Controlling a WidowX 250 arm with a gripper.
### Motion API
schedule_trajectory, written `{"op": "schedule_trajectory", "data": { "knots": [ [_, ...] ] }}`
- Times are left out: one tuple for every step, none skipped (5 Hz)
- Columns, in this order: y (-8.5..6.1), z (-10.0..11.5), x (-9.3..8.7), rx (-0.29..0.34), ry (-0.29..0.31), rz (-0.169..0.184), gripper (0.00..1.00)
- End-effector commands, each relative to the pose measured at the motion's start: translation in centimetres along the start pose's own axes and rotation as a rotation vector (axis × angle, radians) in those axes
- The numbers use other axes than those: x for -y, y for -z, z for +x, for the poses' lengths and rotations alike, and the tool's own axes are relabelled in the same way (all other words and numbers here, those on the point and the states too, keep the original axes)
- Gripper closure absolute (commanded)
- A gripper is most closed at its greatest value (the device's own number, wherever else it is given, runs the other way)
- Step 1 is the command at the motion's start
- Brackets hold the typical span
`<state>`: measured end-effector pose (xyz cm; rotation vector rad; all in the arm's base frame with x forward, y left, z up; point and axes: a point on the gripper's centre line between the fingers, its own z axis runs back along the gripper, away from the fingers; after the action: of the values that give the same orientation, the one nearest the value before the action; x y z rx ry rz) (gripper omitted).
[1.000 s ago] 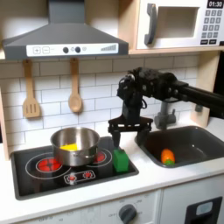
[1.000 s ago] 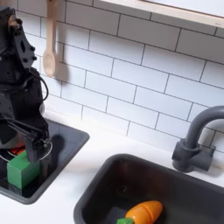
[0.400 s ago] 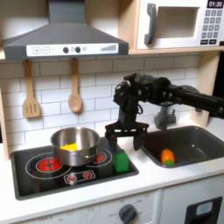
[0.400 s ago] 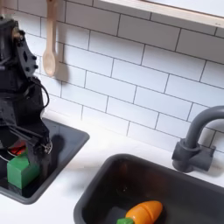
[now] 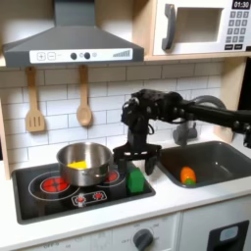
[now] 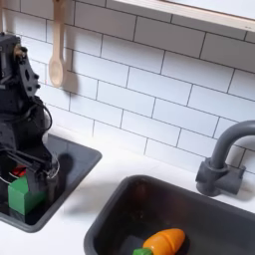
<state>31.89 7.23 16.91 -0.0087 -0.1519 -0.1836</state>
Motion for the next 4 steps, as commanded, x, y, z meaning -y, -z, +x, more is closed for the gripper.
{"op": "schedule_trajectory", "data": {
  "knots": [
    [1.55,0.05,0.00,-0.030,0.009,-0.017,0.00],
    [1.72,0.26,-0.01,-0.025,0.026,-0.016,0.00],
    [2.01,0.40,0.22,-0.032,0.044,-0.009,0.00],
    [2.21,0.47,0.31,-0.037,0.042,-0.009,0.00]
  ]
}}
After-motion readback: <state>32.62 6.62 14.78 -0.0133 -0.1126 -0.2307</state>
